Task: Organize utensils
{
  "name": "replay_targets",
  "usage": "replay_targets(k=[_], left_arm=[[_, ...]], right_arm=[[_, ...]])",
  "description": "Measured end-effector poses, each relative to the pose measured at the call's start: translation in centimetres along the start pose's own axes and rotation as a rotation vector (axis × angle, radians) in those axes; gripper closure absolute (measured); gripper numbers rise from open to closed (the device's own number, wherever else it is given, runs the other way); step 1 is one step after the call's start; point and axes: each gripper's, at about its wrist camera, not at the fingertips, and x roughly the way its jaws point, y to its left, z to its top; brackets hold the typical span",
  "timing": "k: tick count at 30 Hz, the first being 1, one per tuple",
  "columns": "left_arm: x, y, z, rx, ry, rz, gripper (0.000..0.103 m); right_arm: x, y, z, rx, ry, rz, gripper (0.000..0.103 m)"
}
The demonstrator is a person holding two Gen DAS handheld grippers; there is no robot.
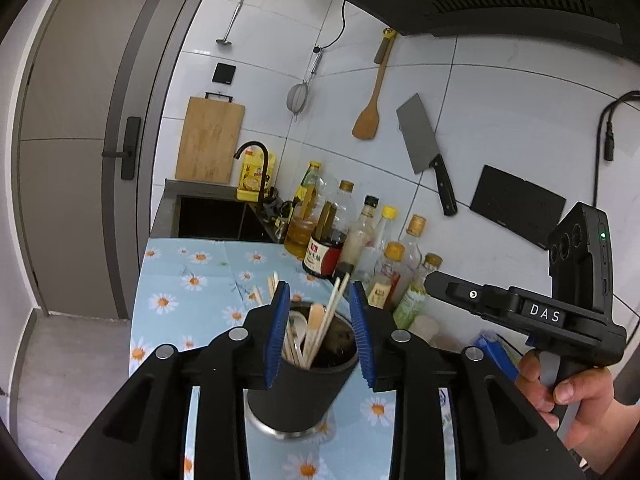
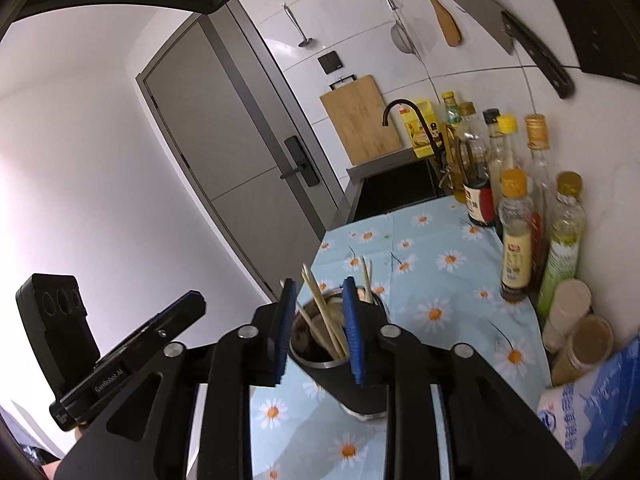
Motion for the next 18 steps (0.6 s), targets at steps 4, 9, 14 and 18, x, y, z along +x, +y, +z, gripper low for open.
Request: replay_targets(k=[4, 9, 14, 18], left_arm=[[-2.3, -1.1, -0.9, 0.017, -0.007, 0.01, 0.068], [-5.3, -3.1, -2.2, 0.04, -0.011, 0.044, 0.057], [-7.3, -4.5, -3.9, 0.018, 0.003, 0.11, 0.036], [-9.1, -6.0, -5.4, 0.029, 0.007, 0.159, 0.014]], right_arm=[[-2.0, 0.1, -1.2, -0.036, 0.003, -0.019, 0.068], [-5.3, 0.1, -2.8, -0.093, -0.016, -0.025, 0.057], [-8.7, -0.6, -4.0, -0.11, -0.034, -0.041, 0.038], [-11.3, -0.6, -5.4, -0.141, -0.031, -0.045, 0.018]])
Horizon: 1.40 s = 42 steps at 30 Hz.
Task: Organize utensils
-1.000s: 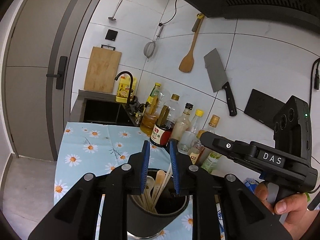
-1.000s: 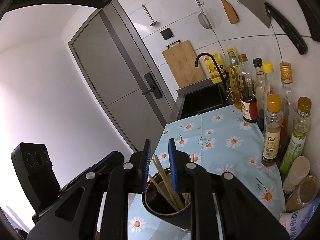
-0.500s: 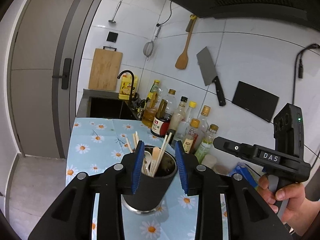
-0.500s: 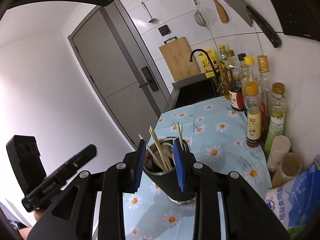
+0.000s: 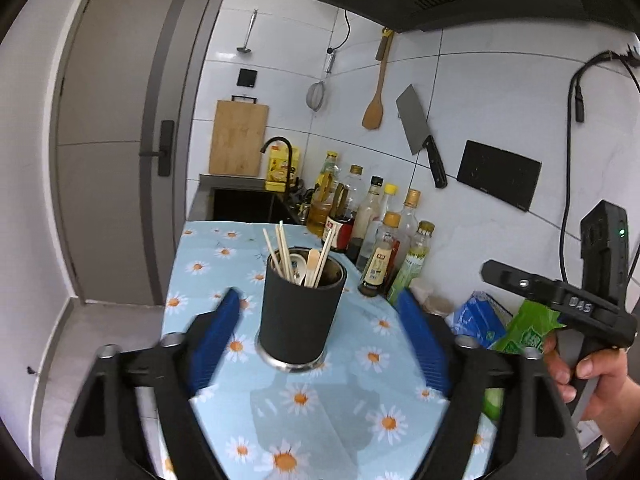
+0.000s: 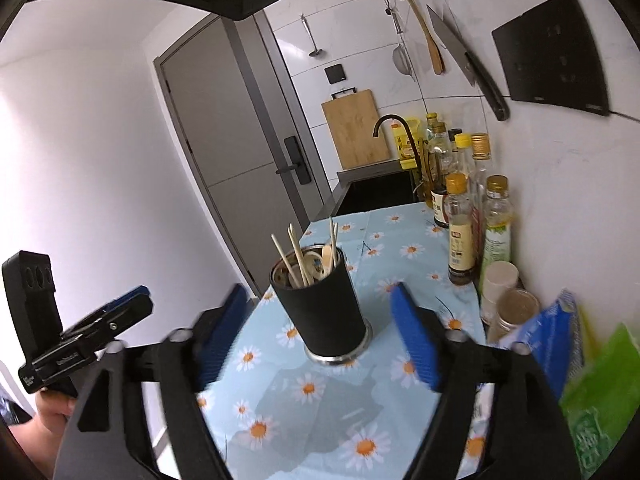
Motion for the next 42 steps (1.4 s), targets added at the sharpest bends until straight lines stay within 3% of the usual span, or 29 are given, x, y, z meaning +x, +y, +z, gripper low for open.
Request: replay_targets(k=[3, 12, 19, 28, 42], left_arm=[[-2.2, -1.0, -1.0, 0.001, -0.024, 0.039, 0.007], [-5.0, -4.1, -5.0, 0.006, 0.083, 0.098, 0.007], [-7.4, -6.2, -7.1, -0.005, 0.095, 0.113, 0.007], [-7.2, -7.2, -10.1, -0.007, 0.154, 0.141, 0.007], [-6.9, -6.0, -10.7, -0.004, 0.202, 0.138, 0.007]], right_arm=[[-1.7, 0.2, -1.2, -0.024, 0.007, 0.011, 0.005], [-5.5, 1.1, -5.0, -0.057, 0.044, -0.014, 0.005], [-8.1, 1.0, -8.1, -0.075, 0.072, -0.023, 0.005], [-9.1, 0.9, -10.3, -0.097, 0.114, -0.068, 0.005], [-7.7, 2.2, -10.9, -0.134, 0.142, -0.072, 0.005]])
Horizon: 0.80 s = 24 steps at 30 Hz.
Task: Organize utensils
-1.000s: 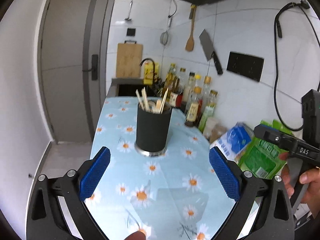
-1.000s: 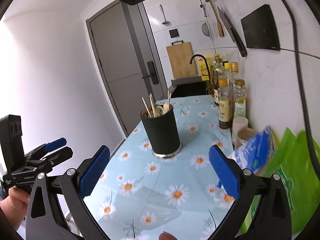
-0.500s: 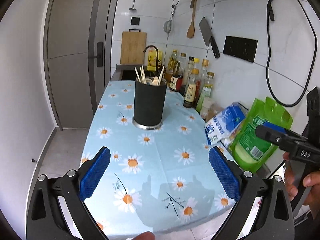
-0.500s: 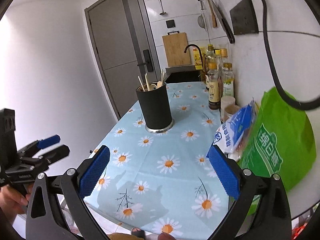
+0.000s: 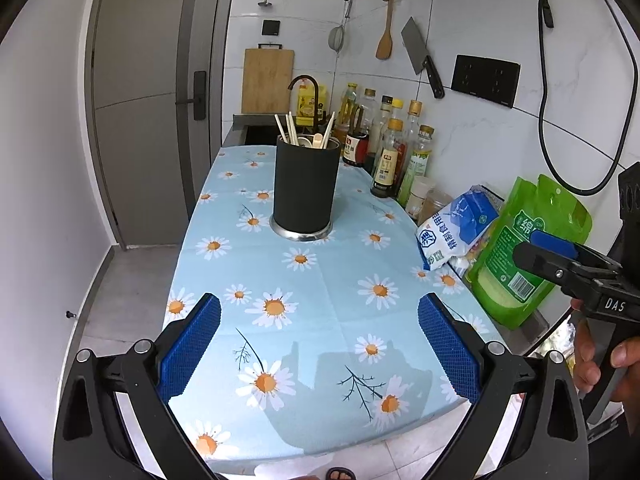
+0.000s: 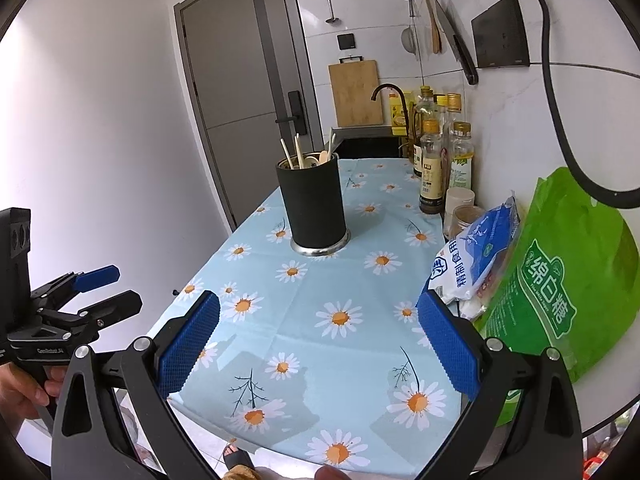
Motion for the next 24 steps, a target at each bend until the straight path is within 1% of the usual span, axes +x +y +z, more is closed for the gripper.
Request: replay_targets(k=[8, 12, 15, 24], left_arm=[[0.3, 0.4, -0.3, -0.026, 0.019, 0.009, 0.007], [0.5, 0.3, -0.4, -0.017, 0.023, 0.014, 0.007], [0.5, 0.2, -0.4, -0.017, 0.031, -0.006, 0.007], [0.8, 0.1, -0.1, -0.012, 0.03, -0.006, 0.007]], right_arm=[[0.4, 0.6, -0.1, -0.005, 0.017, 0.019, 0.005], [0.7, 0.6, -0.2, -0.005, 0.026, 0.024, 0.005], [0.9, 0.8, -0.3, -0.007, 0.035, 0.029, 0.005], [1.2, 0.5, -0.2, 0.002, 0.037, 0.029, 0.005]])
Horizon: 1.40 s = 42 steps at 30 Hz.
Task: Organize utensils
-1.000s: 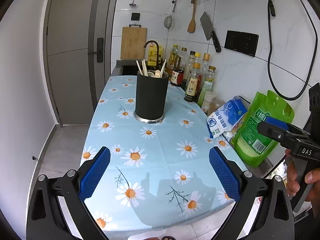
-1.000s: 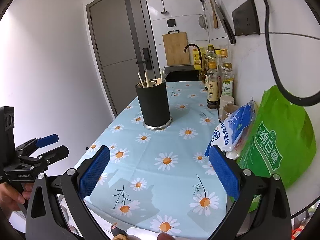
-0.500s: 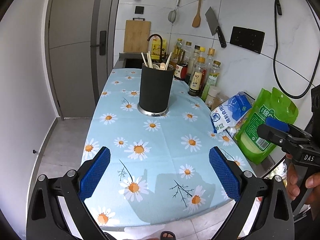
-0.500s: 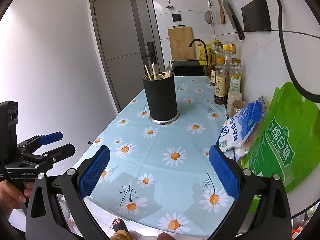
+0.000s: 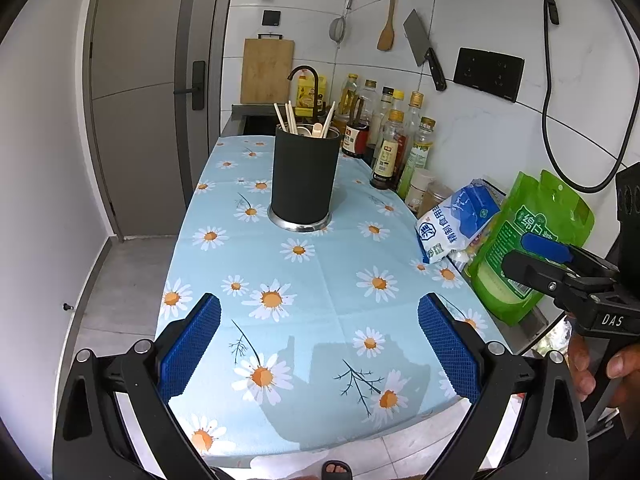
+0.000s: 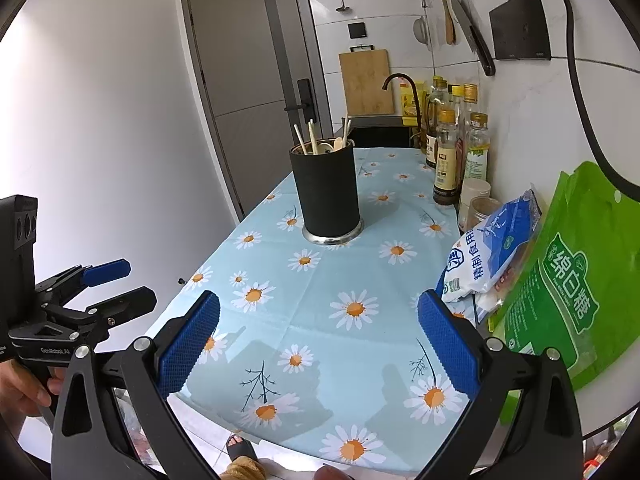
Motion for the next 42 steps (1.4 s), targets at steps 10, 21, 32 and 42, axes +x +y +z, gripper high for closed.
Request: replay_targets(k=[10, 21, 32, 42], left_arm=[[0.7, 0.3, 0.1, -0.009, 0.011, 0.0, 0.007], [1.2, -0.1, 0.2, -0.01, 0.017, -0.003, 0.007], [1.5, -0.3, 0.1, 0.002, 0.025, -0.004, 0.007], [1.7, -0.4, 0.1, 0.009, 0.03, -0.013, 0.007]], right_arm=[[0.5, -0.2, 0.1, -0.007, 0.013, 0.002, 0.005], [0.7, -0.4, 0.0, -0.004, 0.019, 0.009, 0.005], [0.8, -0.4, -0.1, 0.0, 0.021, 0.01, 0.005], [0.7, -0.5, -0.3, 0.008, 0.022, 0.01, 0.005]])
